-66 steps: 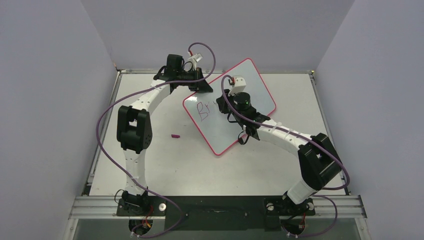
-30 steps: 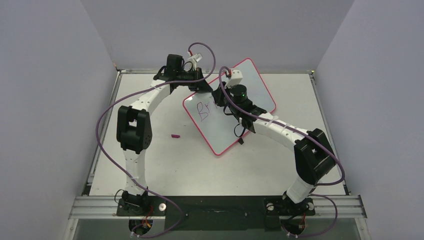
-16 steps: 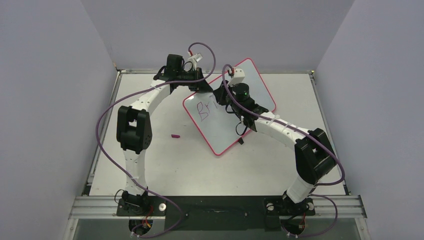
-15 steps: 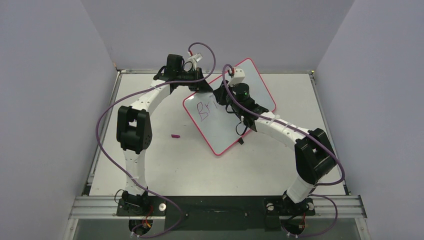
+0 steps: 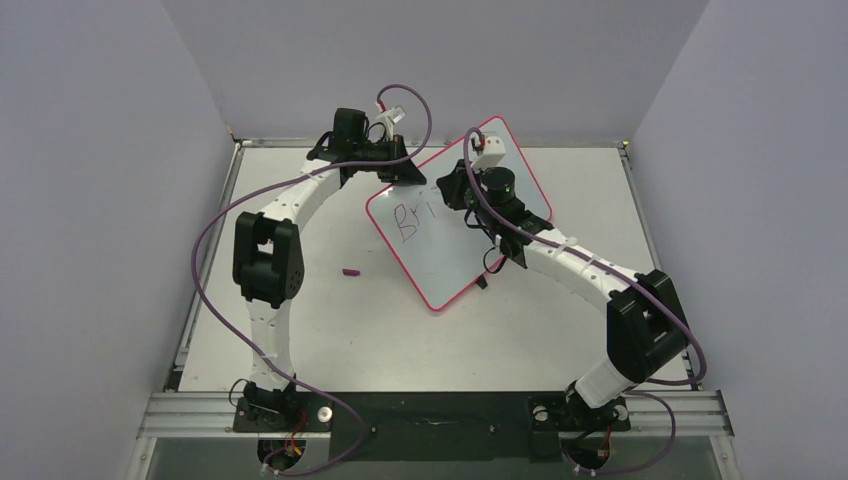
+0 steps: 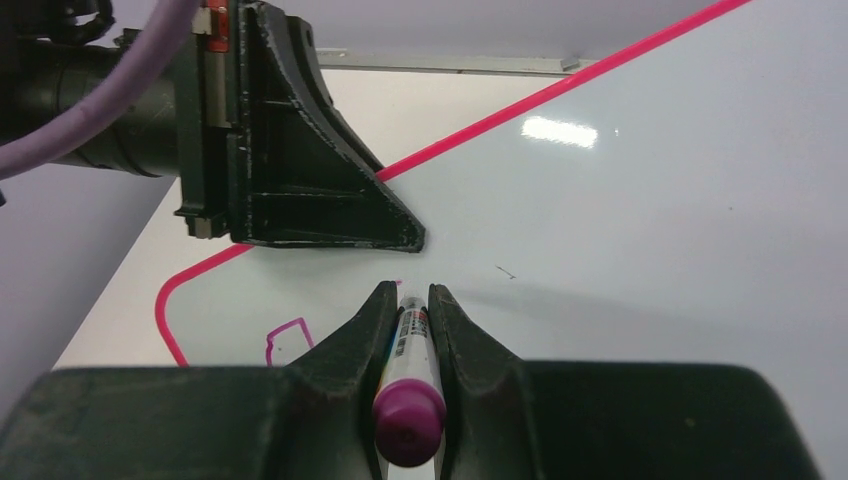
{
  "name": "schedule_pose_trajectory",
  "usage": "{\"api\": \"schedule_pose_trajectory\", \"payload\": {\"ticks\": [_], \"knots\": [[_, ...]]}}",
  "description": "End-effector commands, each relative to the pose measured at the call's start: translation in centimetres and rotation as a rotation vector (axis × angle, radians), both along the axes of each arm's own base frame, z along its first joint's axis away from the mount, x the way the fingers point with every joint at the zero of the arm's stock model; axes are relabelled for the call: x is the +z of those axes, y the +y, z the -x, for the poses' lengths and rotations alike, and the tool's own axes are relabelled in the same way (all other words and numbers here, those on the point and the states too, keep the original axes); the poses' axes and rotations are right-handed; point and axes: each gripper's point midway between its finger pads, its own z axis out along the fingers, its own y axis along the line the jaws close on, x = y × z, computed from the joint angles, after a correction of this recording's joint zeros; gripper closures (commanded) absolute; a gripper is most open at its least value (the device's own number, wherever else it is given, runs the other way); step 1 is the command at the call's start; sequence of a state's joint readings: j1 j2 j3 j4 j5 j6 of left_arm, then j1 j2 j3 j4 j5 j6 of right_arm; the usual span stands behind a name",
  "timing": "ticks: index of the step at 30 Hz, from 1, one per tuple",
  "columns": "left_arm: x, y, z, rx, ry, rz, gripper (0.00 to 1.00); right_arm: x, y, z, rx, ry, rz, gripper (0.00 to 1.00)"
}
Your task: Write a sentence on the whiteboard
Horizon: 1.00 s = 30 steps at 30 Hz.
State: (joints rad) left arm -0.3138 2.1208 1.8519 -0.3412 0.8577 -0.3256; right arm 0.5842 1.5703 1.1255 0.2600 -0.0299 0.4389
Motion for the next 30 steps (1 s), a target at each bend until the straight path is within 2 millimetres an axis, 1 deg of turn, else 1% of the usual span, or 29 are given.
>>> {"api": "schedule_pose_trajectory", "payload": {"ticks": [1,4,10,14,22,25,30], "knots": [[2.4,-1.2,0.9,-0.063,-0.141,-0.008,1.0,1.1,-1.7,-0.6,-0.046,-0.029,-0.022,1.0],[2.4,-1.2,0.9,-0.064,-0.141,-0.007,1.0,0.9,-2.1,-0.9,-0.059,-0.022,-0.018,1.0],[2.4,-1.1,0.9,-0.062,-0.143,-0.009,1.0,0.5,-2.1,-1.8,-0.067,-0.009,-0.009,1.0],[2.5,-1.1,0.9,-0.062,-0.144,-0.01,1.0,0.1,-1.8,-2.3,-0.066,-0.002,0.003,1.0],[2.4,-1.1,0.8,-0.063,-0.142,-0.01,1.0,-0.1,-1.4,-3.0,-0.066,0.002,0.009,1.0],[2.4,-1.1,0.8,-0.063,-0.142,-0.011,1.0,0.0,-1.1,-3.2,-0.059,0.002,0.006,1.0],[2.3,-1.1,0.8,-0.062,-0.143,-0.013,1.0,-0.6,-0.5,-3.2,-0.041,0.014,0.0,1.0]]}}
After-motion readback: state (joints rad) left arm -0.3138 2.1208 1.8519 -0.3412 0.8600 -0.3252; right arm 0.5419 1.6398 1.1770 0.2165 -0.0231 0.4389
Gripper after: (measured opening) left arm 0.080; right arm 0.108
